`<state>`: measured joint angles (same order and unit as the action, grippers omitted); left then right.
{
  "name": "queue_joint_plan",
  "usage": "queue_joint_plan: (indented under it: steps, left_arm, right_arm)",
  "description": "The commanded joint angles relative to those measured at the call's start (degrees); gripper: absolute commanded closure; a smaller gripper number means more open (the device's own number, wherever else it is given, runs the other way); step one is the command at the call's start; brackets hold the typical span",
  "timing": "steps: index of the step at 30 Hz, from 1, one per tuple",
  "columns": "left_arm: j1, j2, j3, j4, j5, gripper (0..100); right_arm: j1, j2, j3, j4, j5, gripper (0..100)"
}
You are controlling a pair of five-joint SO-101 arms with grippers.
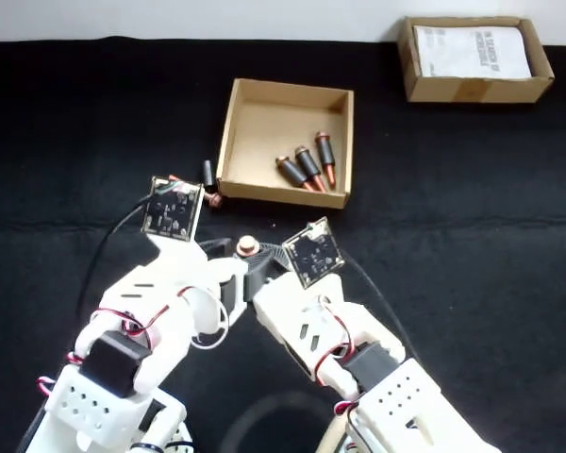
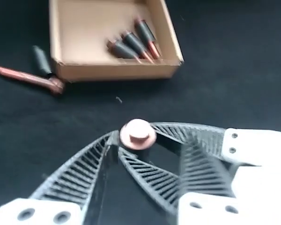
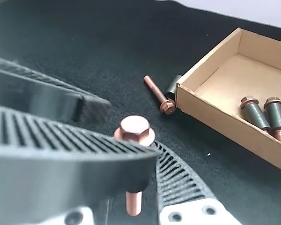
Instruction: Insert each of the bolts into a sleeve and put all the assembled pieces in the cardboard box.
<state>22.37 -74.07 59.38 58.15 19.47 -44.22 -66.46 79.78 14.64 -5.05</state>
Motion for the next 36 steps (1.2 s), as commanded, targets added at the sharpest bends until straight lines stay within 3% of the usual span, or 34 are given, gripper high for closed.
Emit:
queue_joint_plan:
  steps: [1, 11, 14, 21, 25, 32, 36]
  left_arm:
    - [0.5, 0.1, -5.1, 4.0, -0.3, 69]
    - [0.4, 0.0, -20.5, 20.5, -0.4, 69]
    - [-0.1, 0.0, -22.2, 22.8, -0.4, 76]
    - [-8.4, 0.0, -22.0, 23.1, -3.9, 99]
    - [-14.9, 0.0, -22.0, 23.1, -6.4, 99]
    - [-26.7, 0.0, -15.4, 22.8, -6.4, 99]
    - [-33.1, 0.0, -9.8, 22.8, -6.5, 99]
  right_arm:
    - [0.9, -1.6, -3.8, -0.9, -0.3, 99.1]
    - [9.4, -0.7, -9.3, -0.7, -0.4, 99.1]
    - [11.8, 3.8, -16.4, 3.0, -0.5, 99.1]
    - [14.5, 17.3, -32.9, 6.5, -0.2, 99.1]
    - [14.5, 25.7, -41.4, 7.1, 0.1, 99.1]
    - [15.1, 43.9, -60.9, 18.2, 9.0, 99.1]
    - [16.6, 54.6, -71.6, 19.6, 14.6, 99.1]
